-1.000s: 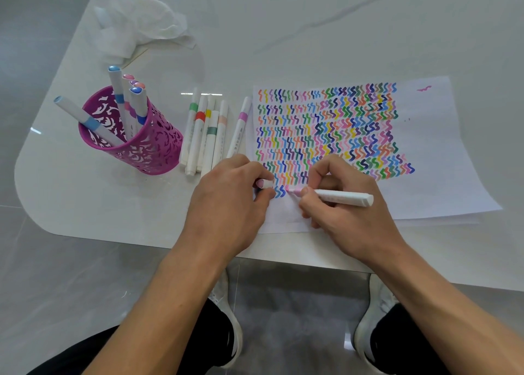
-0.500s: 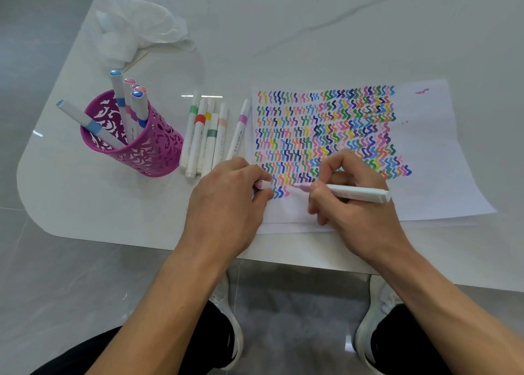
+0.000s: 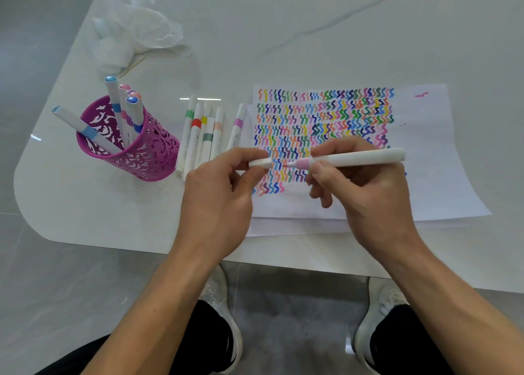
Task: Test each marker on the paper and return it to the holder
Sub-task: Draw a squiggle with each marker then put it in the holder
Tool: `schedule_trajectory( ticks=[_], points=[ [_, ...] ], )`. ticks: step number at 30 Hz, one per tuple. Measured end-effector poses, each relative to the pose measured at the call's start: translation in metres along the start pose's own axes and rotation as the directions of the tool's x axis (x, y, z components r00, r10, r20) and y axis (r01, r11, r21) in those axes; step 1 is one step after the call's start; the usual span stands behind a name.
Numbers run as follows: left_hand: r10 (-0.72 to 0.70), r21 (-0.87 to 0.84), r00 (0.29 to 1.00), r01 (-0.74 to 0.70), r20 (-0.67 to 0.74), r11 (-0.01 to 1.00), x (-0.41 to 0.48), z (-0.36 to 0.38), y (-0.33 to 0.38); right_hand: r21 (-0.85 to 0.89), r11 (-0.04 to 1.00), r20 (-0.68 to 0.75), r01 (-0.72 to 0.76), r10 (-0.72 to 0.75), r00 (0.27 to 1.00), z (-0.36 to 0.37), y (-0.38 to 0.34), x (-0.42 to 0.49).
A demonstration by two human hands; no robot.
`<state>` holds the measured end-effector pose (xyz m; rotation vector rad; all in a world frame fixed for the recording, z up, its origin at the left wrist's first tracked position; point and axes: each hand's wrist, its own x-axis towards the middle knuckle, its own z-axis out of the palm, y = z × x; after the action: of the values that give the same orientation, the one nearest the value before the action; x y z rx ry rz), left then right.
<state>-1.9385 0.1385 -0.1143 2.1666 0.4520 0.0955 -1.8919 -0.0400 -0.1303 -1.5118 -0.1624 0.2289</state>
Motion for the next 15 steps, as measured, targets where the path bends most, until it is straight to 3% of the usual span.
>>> schedule_trajectory(
  ticks=[7, 15],
  points=[
    [-0.021, -0.165, 0.992, 0.041, 0.121, 0.985, -0.0021, 0.0033, 0.0004, 0.094, 0.996, 0.010, 0.010, -0.011, 1.000, 0.0023, -0.0018, 0.0002],
    [0.043, -0.161, 0.988, -0.018, 0.150, 0.987, -0.0056, 0.0041, 0.0008, 0.054, 0.998, 0.044, -0.017, 0.014, 0.999, 0.0050, 0.0002, -0.0008]
  ],
)
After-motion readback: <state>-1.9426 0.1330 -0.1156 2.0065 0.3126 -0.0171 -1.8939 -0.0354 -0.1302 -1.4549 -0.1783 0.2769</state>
